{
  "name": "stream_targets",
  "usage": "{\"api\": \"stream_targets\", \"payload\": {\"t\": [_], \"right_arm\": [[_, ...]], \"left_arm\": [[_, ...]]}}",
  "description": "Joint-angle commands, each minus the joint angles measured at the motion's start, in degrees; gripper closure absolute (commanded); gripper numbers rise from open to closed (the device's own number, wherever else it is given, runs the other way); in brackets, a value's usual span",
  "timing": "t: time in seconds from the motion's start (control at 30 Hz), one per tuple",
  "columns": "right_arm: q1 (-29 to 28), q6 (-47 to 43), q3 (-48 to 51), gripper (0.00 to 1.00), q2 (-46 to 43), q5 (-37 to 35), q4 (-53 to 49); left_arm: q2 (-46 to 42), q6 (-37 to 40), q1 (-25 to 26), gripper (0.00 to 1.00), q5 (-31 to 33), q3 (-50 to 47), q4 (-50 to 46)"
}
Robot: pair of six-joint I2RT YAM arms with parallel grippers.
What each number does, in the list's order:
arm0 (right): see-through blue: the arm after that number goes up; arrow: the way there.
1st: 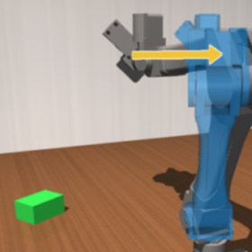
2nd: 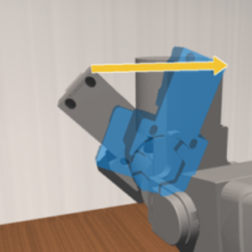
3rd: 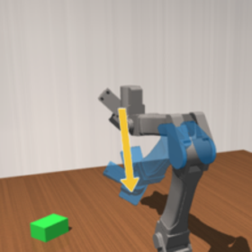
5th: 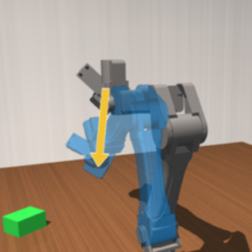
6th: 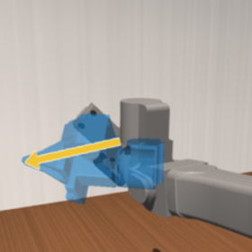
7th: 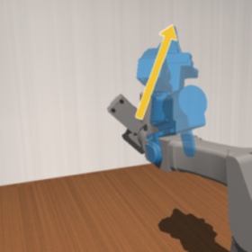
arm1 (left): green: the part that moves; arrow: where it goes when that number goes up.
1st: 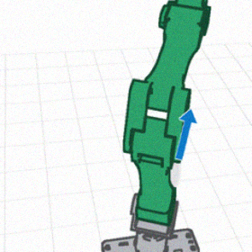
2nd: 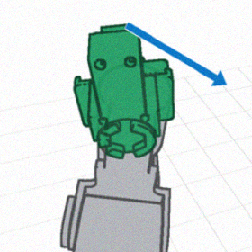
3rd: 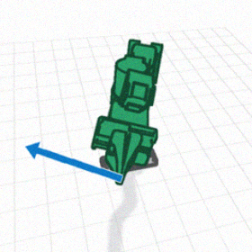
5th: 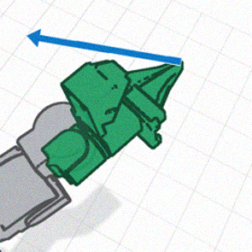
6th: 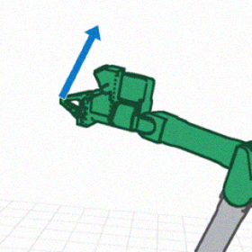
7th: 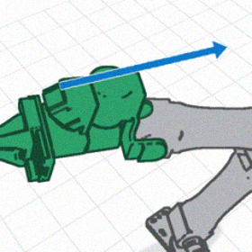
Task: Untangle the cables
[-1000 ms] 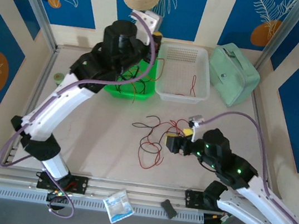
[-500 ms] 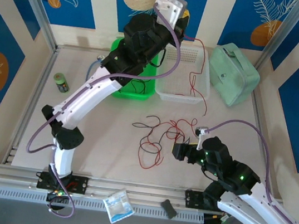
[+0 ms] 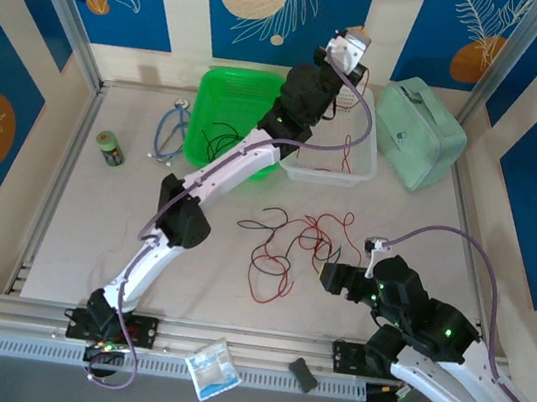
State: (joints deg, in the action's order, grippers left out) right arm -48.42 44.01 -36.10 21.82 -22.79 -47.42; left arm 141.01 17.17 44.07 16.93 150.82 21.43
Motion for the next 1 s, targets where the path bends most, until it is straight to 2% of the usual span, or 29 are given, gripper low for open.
{"api": "stream_targets", "payload": {"t": [0.0, 0.2, 0.47, 0.63, 0.67, 0.8, 0.83, 0.87, 0.97], "right_arm": [[-0.52, 1.66, 1.19, 0.15, -0.86, -1.81, -1.6], [-0.1, 1.13, 1.73, 0.14, 0.35, -1.67, 0.11], [1.26, 3.43, 0.35, 0.14, 2.86, 0.44, -2.49], [3.94, 7.33, -1.75, 0.15, 6.73, 3.61, -5.58], [4.65, 7.72, -1.99, 0.15, 7.89, 4.86, -5.51], [6.94, 8.1, -2.31, 0.17, 13.37, 9.87, -3.46], [7.19, 8.07, -2.23, 0.17, 14.86, 10.89, -2.56], [7.29, 8.14, -2.26, 0.18, 16.21, 11.83, -1.75], [7.25, 8.44, -2.56, 0.19, 19.58, 14.33, 0.53]], "left_arm": [[-0.54, -2.96, -1.62, 0.95, 1.08, -0.18, 5.2], [0.46, -4.74, -1.62, 0.94, 2.95, -5.3, 4.59], [-2.39, -7.55, -1.54, 0.94, 10.56, -20.74, 0.01], [-6.33, -9.92, -1.6, 0.89, 10.75, -29.47, -5.48], [-7.17, -10.34, -1.46, 0.85, 9.82, -30.5, -7.28], [-9.78, -11.11, -1.2, 0.51, 6.67, -31.11, -14.88], [-10.29, -11.24, -1.16, 0.41, 6.45, -30.81, -16.82], [-10.93, -11.15, -1.01, 0.27, 6.18, -30.58, -18.46], [-12.96, -11.07, -0.88, 0.01, 5.88, -30.24, -22.39]]}}
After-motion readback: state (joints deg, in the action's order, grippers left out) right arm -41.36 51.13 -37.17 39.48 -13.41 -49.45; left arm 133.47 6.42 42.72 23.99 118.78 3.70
